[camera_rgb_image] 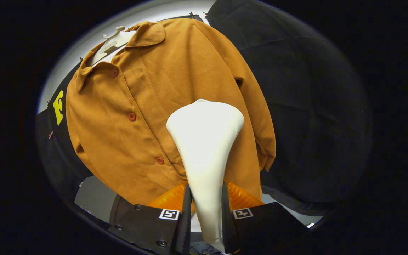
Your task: Iron the clothes twice with a garment steamer, once on the left side and once on the right side.
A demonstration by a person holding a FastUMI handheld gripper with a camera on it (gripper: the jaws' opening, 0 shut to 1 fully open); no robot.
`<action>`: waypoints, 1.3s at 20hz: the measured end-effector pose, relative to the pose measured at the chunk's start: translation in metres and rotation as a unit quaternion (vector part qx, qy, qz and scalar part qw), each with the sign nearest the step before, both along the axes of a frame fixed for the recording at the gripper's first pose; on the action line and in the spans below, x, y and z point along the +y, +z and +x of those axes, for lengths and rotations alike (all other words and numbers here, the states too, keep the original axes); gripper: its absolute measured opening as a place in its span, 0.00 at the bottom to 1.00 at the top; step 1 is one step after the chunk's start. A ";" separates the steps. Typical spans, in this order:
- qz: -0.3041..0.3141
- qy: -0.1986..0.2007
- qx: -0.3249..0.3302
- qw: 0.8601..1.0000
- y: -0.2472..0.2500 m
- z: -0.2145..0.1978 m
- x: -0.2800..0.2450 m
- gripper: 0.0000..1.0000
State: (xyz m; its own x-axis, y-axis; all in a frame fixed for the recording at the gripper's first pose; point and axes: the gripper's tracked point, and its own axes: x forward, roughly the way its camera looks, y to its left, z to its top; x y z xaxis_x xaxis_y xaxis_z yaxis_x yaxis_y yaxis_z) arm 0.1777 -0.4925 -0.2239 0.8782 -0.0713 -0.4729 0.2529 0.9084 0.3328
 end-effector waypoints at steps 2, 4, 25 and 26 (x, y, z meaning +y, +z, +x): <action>0.004 -0.003 0.012 1.000 -0.013 -0.005 0.001 0.40; 0.011 -0.007 0.025 1.000 -0.027 -0.010 0.001 0.40; -0.083 -0.102 -0.065 0.989 0.106 -0.093 0.102 0.40; -0.090 -0.099 -0.077 0.988 0.121 -0.093 0.122 0.40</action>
